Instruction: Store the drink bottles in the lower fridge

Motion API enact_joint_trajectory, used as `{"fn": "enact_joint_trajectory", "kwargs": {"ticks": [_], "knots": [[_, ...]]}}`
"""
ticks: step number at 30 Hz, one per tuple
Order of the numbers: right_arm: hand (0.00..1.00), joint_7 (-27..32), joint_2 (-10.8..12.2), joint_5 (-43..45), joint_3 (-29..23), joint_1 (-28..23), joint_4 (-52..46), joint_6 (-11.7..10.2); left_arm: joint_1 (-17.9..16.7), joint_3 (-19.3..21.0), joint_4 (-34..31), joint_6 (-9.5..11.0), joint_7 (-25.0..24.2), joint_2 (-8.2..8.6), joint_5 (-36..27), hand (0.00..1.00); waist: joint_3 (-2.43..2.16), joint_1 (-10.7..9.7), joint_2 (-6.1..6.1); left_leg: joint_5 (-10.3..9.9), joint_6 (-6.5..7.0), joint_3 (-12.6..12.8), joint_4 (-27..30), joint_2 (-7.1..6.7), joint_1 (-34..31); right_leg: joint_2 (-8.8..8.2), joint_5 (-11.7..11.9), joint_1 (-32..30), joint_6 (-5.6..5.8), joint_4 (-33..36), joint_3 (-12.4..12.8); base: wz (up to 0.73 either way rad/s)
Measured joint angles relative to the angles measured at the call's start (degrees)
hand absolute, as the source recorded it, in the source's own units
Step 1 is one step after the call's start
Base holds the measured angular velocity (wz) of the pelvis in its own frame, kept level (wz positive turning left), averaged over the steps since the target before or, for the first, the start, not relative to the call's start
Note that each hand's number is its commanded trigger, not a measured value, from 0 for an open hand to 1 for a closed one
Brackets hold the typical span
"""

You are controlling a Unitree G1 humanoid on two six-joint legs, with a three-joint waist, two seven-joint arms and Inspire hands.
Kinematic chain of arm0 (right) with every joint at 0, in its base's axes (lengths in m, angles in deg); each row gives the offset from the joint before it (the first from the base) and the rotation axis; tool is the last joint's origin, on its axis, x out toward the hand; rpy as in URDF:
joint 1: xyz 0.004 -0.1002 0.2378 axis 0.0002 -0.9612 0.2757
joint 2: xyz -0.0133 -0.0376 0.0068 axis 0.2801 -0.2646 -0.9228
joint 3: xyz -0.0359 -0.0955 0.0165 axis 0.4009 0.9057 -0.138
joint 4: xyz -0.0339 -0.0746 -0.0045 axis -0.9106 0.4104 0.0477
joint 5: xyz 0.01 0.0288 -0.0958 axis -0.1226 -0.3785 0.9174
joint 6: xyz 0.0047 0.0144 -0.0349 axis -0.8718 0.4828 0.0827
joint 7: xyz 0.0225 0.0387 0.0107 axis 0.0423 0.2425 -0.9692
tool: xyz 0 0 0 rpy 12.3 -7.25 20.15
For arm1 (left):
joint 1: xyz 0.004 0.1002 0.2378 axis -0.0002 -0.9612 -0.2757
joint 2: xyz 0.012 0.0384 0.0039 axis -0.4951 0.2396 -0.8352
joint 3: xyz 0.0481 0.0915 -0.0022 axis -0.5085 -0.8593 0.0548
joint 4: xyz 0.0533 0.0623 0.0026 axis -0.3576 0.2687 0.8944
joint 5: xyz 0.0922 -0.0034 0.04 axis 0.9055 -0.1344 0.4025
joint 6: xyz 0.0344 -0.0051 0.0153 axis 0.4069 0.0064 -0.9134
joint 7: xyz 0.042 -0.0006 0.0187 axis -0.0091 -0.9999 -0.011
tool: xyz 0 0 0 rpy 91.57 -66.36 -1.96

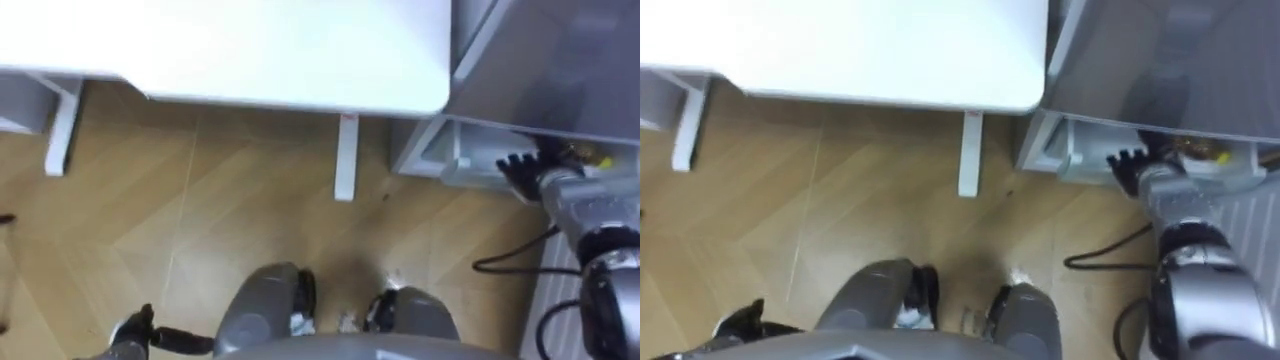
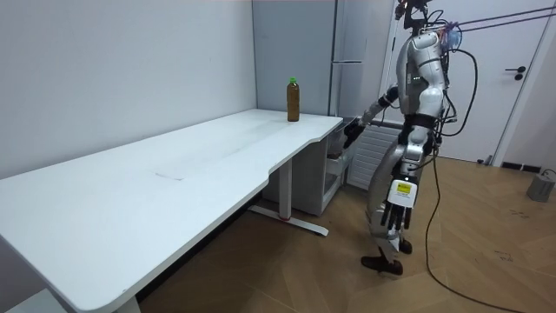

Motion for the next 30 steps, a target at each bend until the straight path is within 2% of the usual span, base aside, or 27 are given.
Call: {"fn": "enact_joint_trajectory", "kwargs": {"ticks": [3,4,6,7,8,10,11,12,14,16,18,19,22,23,26,28,30], "knots": [[0.0,0.6,0.3,0.2,0.0,-3.7,-2.5,1.3,-1.0,3.1,1.4,0.1,0.3,0.68,0.0,0.0,-0.18,-0.9,-0.37,0.1,-0.15,1.1,-2.9,-0.11,5.3,0.09,0.3,4.7,0.28,-2.4,-0.1,-0.12],[0.0,0.7,0.3,0.5,0.0,-5.1,-3.3,1.7,-2.2,3.9,1.1,0.0,0.5,0.81,0.1,0.0,-0.91,-1.5,-0.59,0.2,-0.31,1.2,-4.1,-0.14,7.0,0.4,0.6,6.1,0.49,-3.6,0.1,-0.08],[0.0,0.5,0.3,0.9,-0.4,-7.9,-5.4,1.8,-4.0,6.5,0.3,-0.3,0.5,1.52,0.4,0.0,-1.25,-1.7,-1.18,0.4,-0.69,1.2,-6.1,0.1,10.0,1.45,1.4,8.8,0.53,-6.5,0.7,-0.27],[0.0,0.3,0.3,0.8,-0.6,-9.4,-7.2,1.7,-5.4,7.5,-0.3,-0.7,0.6,1.72,0.4,0.0,-1.72,-2.1,-1.7,0.6,-0.98,1.1,-7.0,0.33,11.6,2.01,2.0,10.4,0.42,-8.0,1.2,-0.41],[0.0,-0.4,0.3,0.8,-1.0,-10.5,-9.4,1.6,-6.7,7.8,-0.8,-1.3,0.7,1.71,0.4,0.0,-2.29,-3.0,-1.65,0.7,-1.2,0.9,-8.1,0.51,13.4,2.65,2.6,12.6,0.26,-9.5,1.3,-0.33],[0.0,-1.8,0.4,0.7,-2.4,-12.9,-13.8,1.2,-7.7,7.7,-1.0,-1.8,0.7,1.71,0.5,0.0,-2.32,-4.4,-2.31,1.0,-1.71,0.8,-10.2,0.43,16.2,3.6,3.6,16.0,0.21,-12.5,1.2,-0.07],[0.0,-2.8,0.4,0.7,-3.5,-14.0,-15.8,0.8,-7.7,7.7,-1.0,-2.1,0.7,1.84,0.6,0.0,-2.26,-5.0,-2.64,1.1,-1.82,1.1,-10.9,0.89,17.7,4.28,4.3,17.7,0.1,-14.5,1.2,-0.04],[0.0,-3.2,0.5,0.6,-4.1,-14.2,-16.3,0.6,-7.6,7.7,-1.0,-2.2,0.7,1.96,0.6,0.0,-2.06,-5.1,-2.37,1.1,-1.84,1.1,-11.0,1.16,18.1,4.72,4.8,18.4,0.03,-15.4,1.2,-0.12],[0.0,-3.5,1.3,-0.1,-4.6,-15.6,-17.6,-0.1,-7.5,7.7,-1.1,-2.3,0.7,2.63,0.6,0.0,-2.07,-5.2,-2.29,1.1,-1.95,1.1,-11.1,2.15,19.1,5.81,6.5,20.8,-0.09,-18.2,1.3,-0.09],[0.0,-4.8,2.0,0.0,-4.6,-16.0,-17.7,-0.8,-7.6,7.8,-1.1,-2.6,0.7,3.34,0.6,0.0,-2.06,-5.6,-1.83,1.1,-1.96,1.0,-11.8,2.19,19.3,6.21,7.2,21.6,-0.06,-19.3,1.4,0.0],[0.0,-6.2,2.5,0.4,-4.6,-16.4,-17.7,-1.3,-7.8,7.8,-1.1,-3.1,0.7,4.18,0.5,0.0,-2.14,-6.0,-1.31,1.1,-1.9,0.9,-12.0,2.42,19.4,6.17,7.5,21.5,0.02,-19.4,1.4,-0.02],[0.0,-6.8,2.6,1.1,-4.6,-17.2,-18.0,-1.3,-7.9,7.8,-1.2,-3.4,0.7,4.58,0.5,0.0,-2.38,-5.8,-1.13,1.1,-1.86,0.9,-12.2,2.34,19.5,6.1,7.6,21.2,0.02,-19.3,1.6,-0.06],[0.0,-8.0,3.3,2.2,-4.5,-18.5,-18.1,-1.3,-8.5,8.6,-1.1,-4.1,0.8,4.69,0.4,0.0,-2.32,-6.1,-1.03,1.9,-1.69,0.9,-13.2,1.89,20.3,5.87,7.6,21.9,0.1,-20.5,1.4,0.02],[0.0,-8.6,3.4,2.8,-4.5,-19.2,-18.1,-1.4,-8.4,8.8,-1.4,-4.1,1.0,4.69,-0.1,0.0,-2.67,-6.1,-0.87,2.2,-1.72,0.9,-13.8,1.69,20.6,5.99,8.1,22.2,0.15,-21.3,1.5,0.03],[0.0,-10.0,4.4,3.6,-4.4,-20.7,-17.3,-1.9,-8.5,9.1,-1.4,-4.1,1.8,5.09,-1.0,0.0,-2.66,-6.1,-0.79,3.4,-1.66,0.8,-16.3,1.02,22.3,6.03,9.0,23.6,0.27,-23.5,1.5,0.02],[0.0,-11.1,5.4,4.2,-4.2,-22.2,-16.7,-2.1,-8.6,9.0,-1.4,-4.0,2.0,5.4,-1.4,0.0,-2.47,-6.0,-0.58,3.6,-1.77,0.9,-17.1,1.02,23.1,6.17,9.3,24.4,0.25,-24.4,1.4,0.0],[0.0,-12.7,6.5,6.9,-3.3,-24.0,-16.0,-2.2,-8.8,9.0,-1.4,-3.7,2.3,5.97,-1.3,0.0,-2.46,-6.0,-0.66,3.6,-1.82,0.8,-17.5,0.92,23.4,6.26,9.3,24.7,0.22,-24.3,1.5,-0.02]]}}
